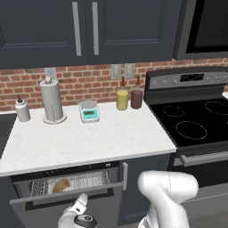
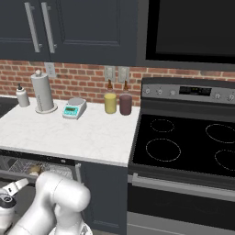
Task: Pick up the cup and bowl from the counter, place them in the dishwasher, and close the dishwasher door.
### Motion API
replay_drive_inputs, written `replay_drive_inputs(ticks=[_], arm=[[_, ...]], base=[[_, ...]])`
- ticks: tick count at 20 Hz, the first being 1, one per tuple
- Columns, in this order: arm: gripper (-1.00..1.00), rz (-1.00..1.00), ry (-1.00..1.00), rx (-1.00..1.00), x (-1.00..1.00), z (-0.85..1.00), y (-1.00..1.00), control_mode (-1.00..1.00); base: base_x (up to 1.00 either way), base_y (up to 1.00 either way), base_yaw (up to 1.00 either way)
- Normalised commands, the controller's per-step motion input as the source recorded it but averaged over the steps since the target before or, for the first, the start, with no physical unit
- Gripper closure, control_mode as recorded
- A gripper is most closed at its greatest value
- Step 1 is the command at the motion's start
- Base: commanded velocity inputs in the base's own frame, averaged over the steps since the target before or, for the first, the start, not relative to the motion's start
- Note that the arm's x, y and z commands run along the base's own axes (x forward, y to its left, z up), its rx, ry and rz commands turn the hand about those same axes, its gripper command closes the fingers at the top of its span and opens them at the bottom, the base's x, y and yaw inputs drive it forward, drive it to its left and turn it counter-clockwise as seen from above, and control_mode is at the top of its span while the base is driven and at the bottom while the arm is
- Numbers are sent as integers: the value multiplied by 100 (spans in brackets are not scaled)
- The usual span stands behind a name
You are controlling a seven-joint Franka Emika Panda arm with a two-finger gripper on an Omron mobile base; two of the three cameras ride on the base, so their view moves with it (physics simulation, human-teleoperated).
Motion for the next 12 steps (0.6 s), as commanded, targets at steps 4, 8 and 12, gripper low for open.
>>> replay_drive_inputs(ticks=[4, 8, 12], arm=[[-100, 30, 13, 0, 100, -8, -75, -100], [-100, 27, 15, 0, 100, -8, -66, -100], [-100, 25, 13, 0, 100, -8, -65, -100]], base=[[0, 0, 0], [0, 0, 0], [0, 0, 0]])
